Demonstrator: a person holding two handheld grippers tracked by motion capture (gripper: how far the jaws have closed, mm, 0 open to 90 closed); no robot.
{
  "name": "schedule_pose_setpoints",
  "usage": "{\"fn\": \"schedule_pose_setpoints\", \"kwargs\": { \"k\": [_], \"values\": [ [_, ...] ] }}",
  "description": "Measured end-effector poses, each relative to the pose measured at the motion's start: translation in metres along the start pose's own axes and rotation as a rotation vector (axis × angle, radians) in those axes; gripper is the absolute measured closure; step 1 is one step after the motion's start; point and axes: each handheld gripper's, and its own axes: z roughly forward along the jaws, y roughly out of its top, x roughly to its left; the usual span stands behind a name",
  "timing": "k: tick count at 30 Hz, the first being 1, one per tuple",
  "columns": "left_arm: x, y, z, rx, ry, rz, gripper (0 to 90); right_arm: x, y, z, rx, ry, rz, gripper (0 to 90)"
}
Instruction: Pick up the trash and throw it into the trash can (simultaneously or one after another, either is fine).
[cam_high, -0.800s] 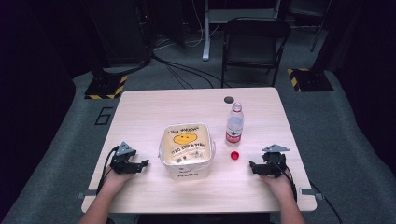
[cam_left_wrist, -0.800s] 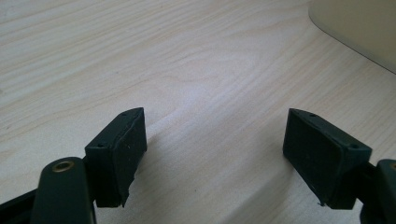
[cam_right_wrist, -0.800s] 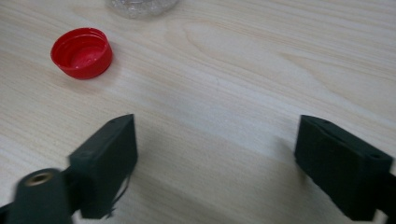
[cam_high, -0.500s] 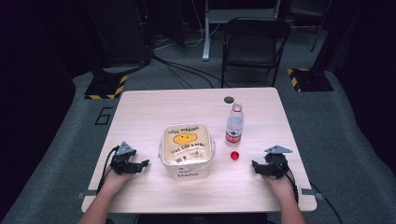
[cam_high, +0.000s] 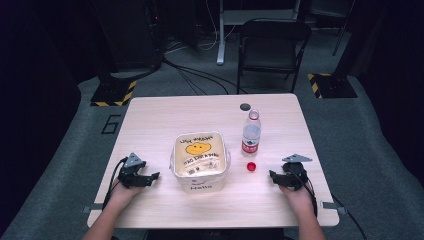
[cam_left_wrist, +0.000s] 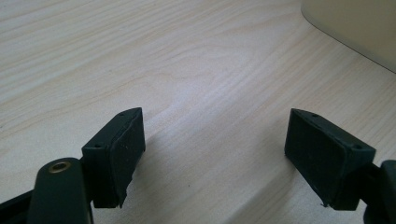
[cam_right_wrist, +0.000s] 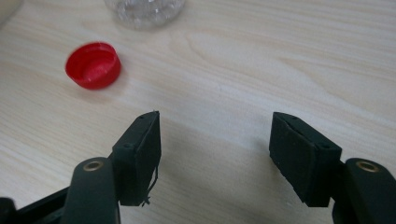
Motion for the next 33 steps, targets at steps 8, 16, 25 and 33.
{"fn": "schedule_pose_setpoints", "kwargs": {
  "k": [8, 16, 25, 33],
  "values": [
    [-0.001, -0.001, -0.002, 0.007, -0.003, 0.011, 20.4, -0.003, 0.011, -0.011, -0.052, 0.05, 0.048, 31.7],
    [-0.004, -0.004, -0.004, -0.002, -0.005, 0.002, 20.5, 0.001, 0.021, -0.023, -0.028, 0.071, -0.048, 30.7],
    [-0.003, -0.003, -0.005, 0.007, -0.01, 0.001, 20.9, 0.006, 0.05, -0.034, -0.086, 0.103, -0.058, 24.8],
    [-0.003, -0.003, -0.005, 0.006, -0.011, 0.002, 20.9, 0.014, 0.07, -0.036, -0.115, 0.102, -0.081, 20.9]
  ]
}}
